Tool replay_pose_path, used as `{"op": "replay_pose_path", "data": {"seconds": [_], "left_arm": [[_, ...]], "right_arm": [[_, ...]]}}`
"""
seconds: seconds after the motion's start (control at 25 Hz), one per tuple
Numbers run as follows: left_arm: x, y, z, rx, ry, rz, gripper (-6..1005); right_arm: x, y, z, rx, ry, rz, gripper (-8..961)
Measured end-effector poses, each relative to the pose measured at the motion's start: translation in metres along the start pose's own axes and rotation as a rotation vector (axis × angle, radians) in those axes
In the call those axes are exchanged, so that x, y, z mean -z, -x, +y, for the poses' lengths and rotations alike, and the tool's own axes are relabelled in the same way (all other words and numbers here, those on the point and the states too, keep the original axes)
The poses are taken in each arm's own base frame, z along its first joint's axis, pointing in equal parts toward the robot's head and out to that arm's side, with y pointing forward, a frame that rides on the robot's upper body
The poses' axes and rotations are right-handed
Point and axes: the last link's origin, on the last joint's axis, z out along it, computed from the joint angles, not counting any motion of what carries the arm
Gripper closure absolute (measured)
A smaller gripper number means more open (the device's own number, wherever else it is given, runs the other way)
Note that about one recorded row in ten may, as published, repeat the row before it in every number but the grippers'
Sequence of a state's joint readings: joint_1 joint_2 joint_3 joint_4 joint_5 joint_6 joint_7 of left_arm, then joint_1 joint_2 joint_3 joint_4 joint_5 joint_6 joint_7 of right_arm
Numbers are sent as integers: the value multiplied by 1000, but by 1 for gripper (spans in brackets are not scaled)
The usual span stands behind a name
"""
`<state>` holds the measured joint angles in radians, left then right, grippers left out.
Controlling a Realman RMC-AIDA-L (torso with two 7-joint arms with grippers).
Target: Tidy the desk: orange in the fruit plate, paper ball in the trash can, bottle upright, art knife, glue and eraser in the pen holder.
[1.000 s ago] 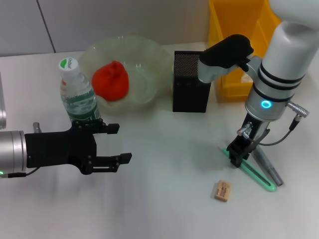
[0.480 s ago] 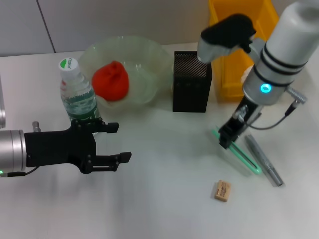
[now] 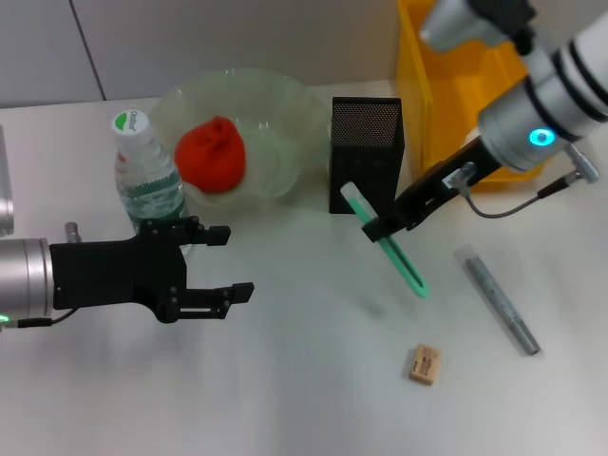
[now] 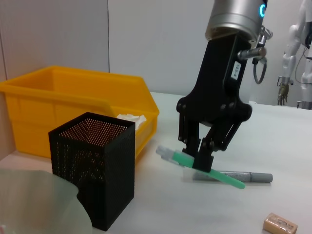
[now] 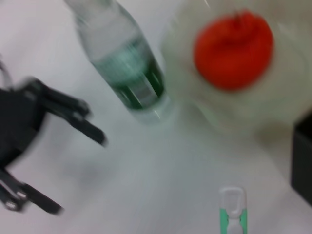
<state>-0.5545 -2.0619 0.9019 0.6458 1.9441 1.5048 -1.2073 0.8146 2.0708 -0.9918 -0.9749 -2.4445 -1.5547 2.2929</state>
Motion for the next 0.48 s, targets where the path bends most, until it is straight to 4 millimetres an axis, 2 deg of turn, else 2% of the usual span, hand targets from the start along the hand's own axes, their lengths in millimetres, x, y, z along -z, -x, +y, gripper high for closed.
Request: {"op": "replay_pose_path", "data": {"seconds": [0.08, 0.12, 0.16, 0.2, 0.28, 0.32, 0.36, 0.4, 0.48], "left_arm": [[0, -1, 0, -1, 1, 0, 199], [-1, -2, -1, -4, 2, 2, 199], [-1, -2, -1, -5, 3, 2, 199], [-1, -2, -1, -5, 3, 3, 199], [-2, -2, -1, -5, 3, 4, 199], [-2, -3, -1, -6, 3, 4, 199], [-2, -3, -1, -6, 3, 5, 199], [-2, -3, -1, -6, 4, 6, 199], [-2, -3, -1, -6, 4, 6, 199]], "right_arm": [[2, -2, -1, 17, 19, -38, 780], [7, -7, -3, 50, 56, -135, 780], [7, -7, -3, 50, 56, -135, 780], [12, -13, -6, 83, 81, -228, 780], [15, -15, -7, 102, 91, -279, 780], [19, -20, -9, 135, 104, -376, 780], [19, -20, -9, 135, 104, -376, 780], [23, -25, -13, 156, 103, -473, 779], [25, -26, -15, 162, 100, -522, 779]]}}
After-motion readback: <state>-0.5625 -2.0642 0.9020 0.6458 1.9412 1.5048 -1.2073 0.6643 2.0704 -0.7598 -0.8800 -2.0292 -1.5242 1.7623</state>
